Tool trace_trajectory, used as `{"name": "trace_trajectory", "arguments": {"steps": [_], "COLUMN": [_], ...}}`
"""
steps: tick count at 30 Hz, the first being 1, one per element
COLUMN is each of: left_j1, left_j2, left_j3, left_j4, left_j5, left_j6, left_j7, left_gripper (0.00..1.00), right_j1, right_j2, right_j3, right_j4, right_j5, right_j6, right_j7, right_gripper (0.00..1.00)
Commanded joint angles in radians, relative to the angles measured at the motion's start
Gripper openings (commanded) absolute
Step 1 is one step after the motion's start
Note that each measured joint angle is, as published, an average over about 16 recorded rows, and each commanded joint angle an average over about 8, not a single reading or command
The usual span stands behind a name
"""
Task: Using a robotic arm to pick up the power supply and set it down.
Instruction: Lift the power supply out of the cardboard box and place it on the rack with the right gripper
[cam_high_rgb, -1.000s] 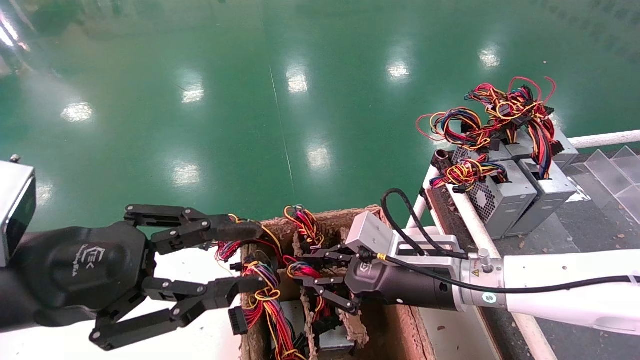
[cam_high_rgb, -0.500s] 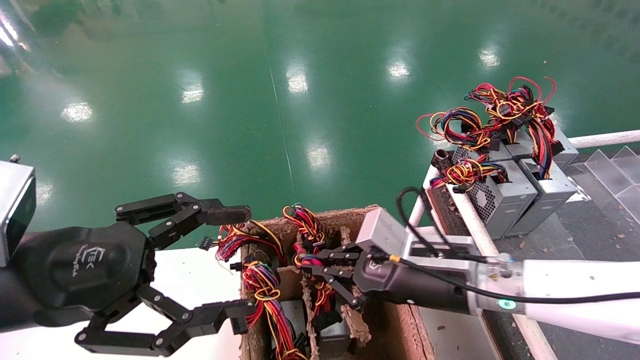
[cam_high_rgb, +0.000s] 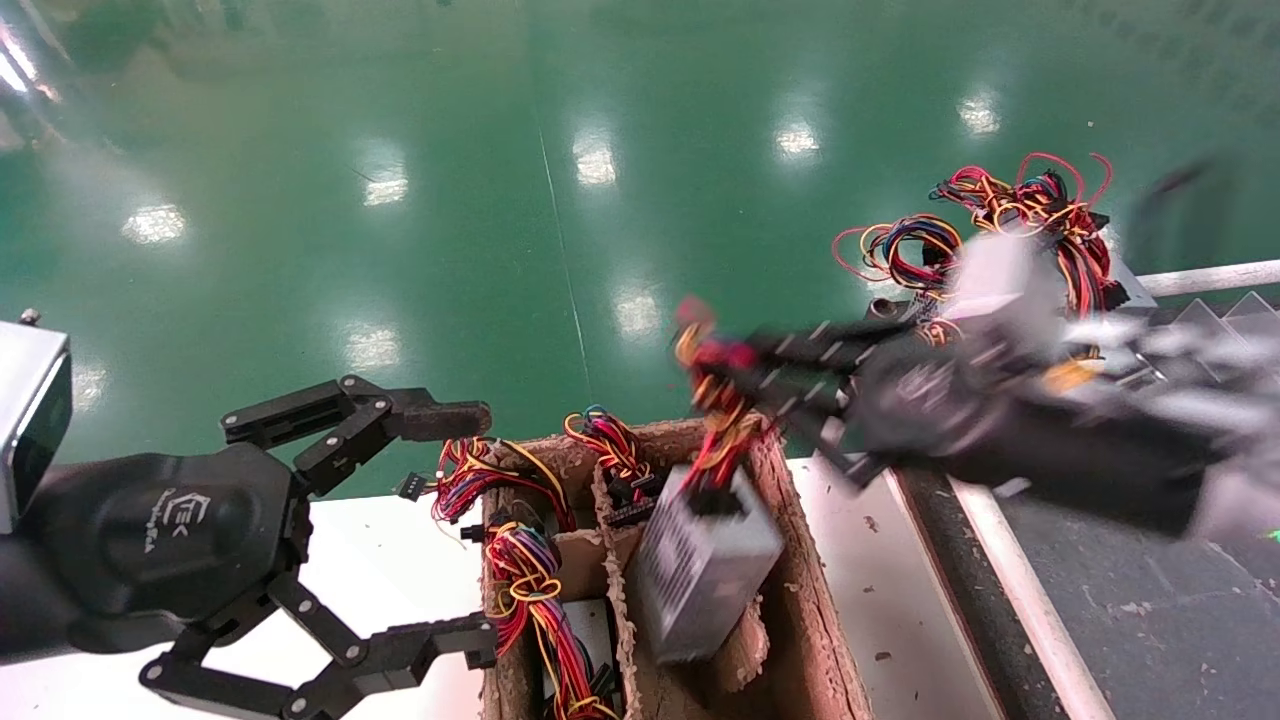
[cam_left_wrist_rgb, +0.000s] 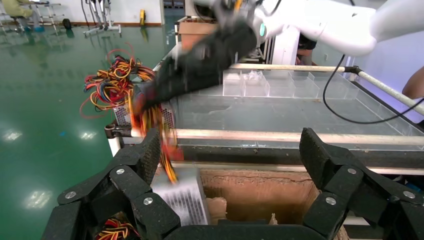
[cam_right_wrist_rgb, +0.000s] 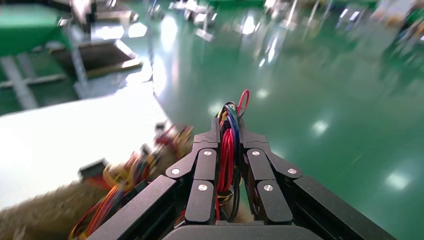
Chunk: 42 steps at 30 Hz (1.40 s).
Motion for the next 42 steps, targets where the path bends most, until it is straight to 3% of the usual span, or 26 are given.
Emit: {"name": "trace_trajectory", "arguments": {"steps": [1, 10, 21, 27, 33, 42], "left_j1": [0.000, 0.000, 0.000, 0.000, 0.000, 0.000], "left_j2": [0.000, 0.000, 0.000, 0.000, 0.000, 0.000], "left_j3": [0.000, 0.000, 0.000, 0.000, 0.001, 0.001], "left_j4": [0.000, 0.000, 0.000, 0.000, 0.000, 0.000], "left_j5": [0.000, 0.000, 0.000, 0.000, 0.000, 0.000], "left_j6": [0.000, 0.000, 0.000, 0.000, 0.000, 0.000], "left_j7": [0.000, 0.000, 0.000, 0.000, 0.000, 0.000], "left_gripper": [1.00, 1.00, 1.00, 1.00, 1.00, 1.00], "right_j1": [0.006, 0.133, 0.190, 0.190, 0.170, 0.096], "right_j2": [0.030, 0.119, 0.226, 0.285, 0.344, 0.384], "right_j3": [0.037, 0.167, 0.217, 0.223, 0.204, 0.160], "right_j4": [0.001, -0.027, -0.046, -0.099, -0.189, -0.310], "right_j5": [0.044, 0.126, -0.071, -0.164, -0.229, -0.250], "right_j6": [-0.014, 0.040, 0.302, 0.395, 0.395, 0.303], "right_j7": [-0.017, -0.015, -0.058, -0.066, -0.071, -0.083], "right_gripper": [0.00, 0.00, 0.00, 0.00, 0.00, 0.00]}}
